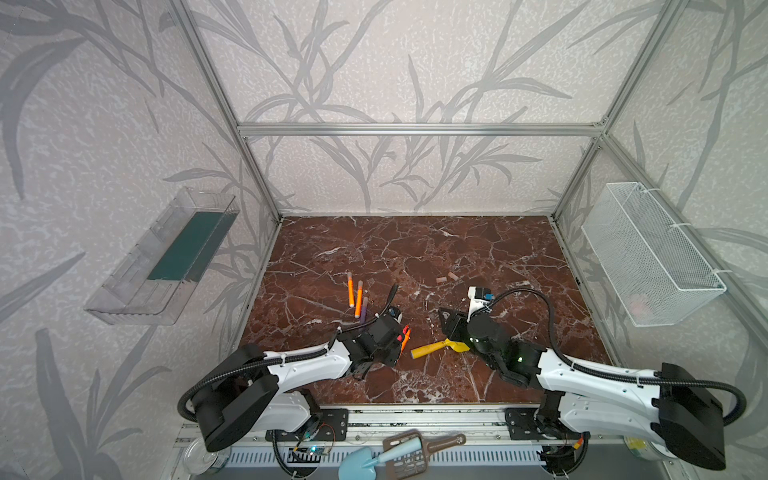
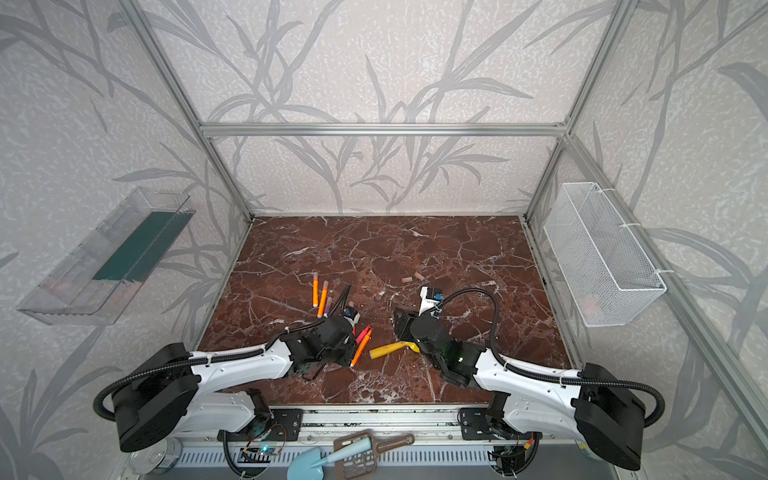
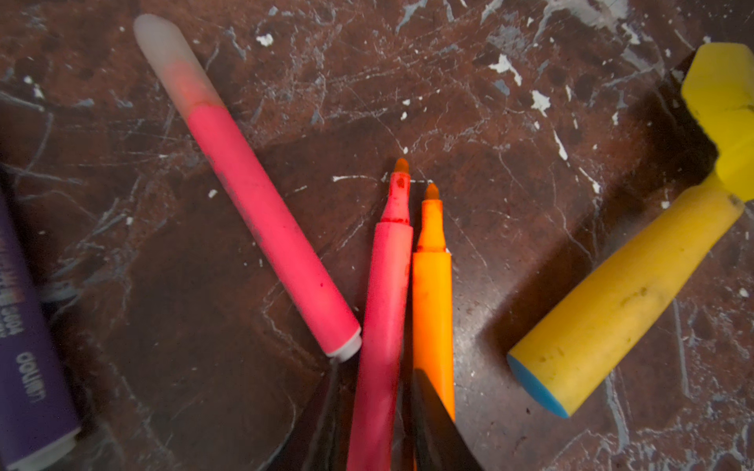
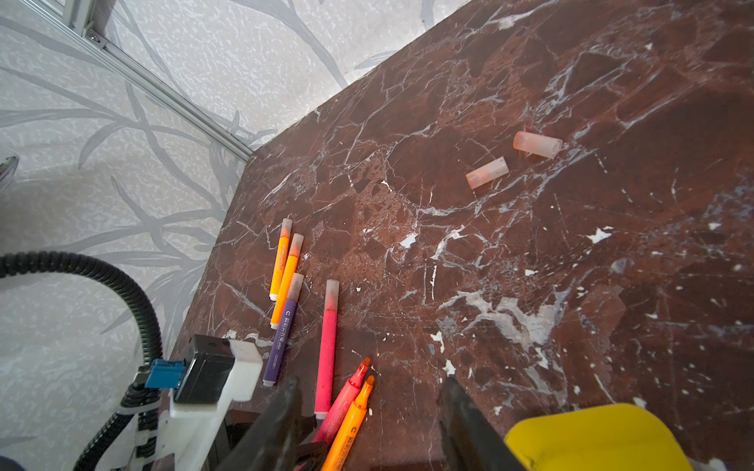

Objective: Insert the pens into the pen caps

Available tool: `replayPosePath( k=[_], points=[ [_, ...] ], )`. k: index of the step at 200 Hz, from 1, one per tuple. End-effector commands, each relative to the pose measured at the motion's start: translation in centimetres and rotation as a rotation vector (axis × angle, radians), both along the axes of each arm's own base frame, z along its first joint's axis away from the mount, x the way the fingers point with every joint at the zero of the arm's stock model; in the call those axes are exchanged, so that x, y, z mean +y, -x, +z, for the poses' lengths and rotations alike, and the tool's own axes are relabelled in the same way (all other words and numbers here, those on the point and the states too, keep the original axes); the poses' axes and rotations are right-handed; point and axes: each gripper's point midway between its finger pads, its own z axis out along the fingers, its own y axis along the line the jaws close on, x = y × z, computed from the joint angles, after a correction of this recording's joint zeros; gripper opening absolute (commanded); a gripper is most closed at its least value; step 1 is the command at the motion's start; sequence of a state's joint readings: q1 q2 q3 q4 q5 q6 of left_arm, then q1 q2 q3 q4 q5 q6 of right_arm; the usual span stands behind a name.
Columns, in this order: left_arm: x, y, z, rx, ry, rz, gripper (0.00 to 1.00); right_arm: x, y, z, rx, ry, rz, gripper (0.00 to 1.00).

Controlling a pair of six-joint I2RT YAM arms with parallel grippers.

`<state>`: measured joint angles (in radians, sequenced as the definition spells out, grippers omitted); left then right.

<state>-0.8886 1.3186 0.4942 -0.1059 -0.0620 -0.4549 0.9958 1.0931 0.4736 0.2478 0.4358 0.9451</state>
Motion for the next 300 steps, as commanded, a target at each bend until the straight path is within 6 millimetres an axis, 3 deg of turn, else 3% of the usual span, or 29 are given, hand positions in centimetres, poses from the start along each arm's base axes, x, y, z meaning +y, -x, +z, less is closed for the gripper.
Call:
replayPosePath(
  k=[1,49,91,115,163,186,222,258,300],
  points=[
    [-0.3,-0.1,-0.2,0.011,-0.036,-0.005,0.31,-0.4,0.1,-0.4,0.003,0.014,-0.001,0.54],
    [-0.7,-0.4,-0.7,0.015,-0.072,-0.002,0.29,-0.4,0.4,-0.3,0.008,0.010,0.010,0.54],
    [-0.7,-0.6,-0.3,0.001,-0.077,0.005,0.16,-0.8,0.5,0.0,0.001,0.000,-0.001,0.54],
    [-0.8,-0.7,0.3,-0.009,-0.067,0.009,0.16,-1.1,0.6,0.1,-0.001,-0.002,-0.007,0.54],
    [-0.2,-2.9,4.0,-0.128,-0.066,0.085,0.12,-1.5,0.3,0.5,-0.018,-0.033,-0.039,0.54],
    [-1.0,-3.6,6.0,-0.168,-0.041,0.071,0.12,-1.1,0.3,0.8,-0.016,-0.044,-0.030,0.54],
    [-2.3,-4.1,8.8,-0.204,0.033,0.044,0.12,1.3,0.3,1.2,-0.004,-0.098,0.050,0.54],
    [-3.9,-3.0,10.9,-0.224,0.161,-0.045,0.12,5.1,-0.2,0.7,0.033,-0.159,0.130,0.54],
    [-4.0,-2.1,11.3,-0.226,0.204,-0.082,0.12,9.6,-0.6,0.5,0.070,-0.220,0.235,0.49]
  ],
)
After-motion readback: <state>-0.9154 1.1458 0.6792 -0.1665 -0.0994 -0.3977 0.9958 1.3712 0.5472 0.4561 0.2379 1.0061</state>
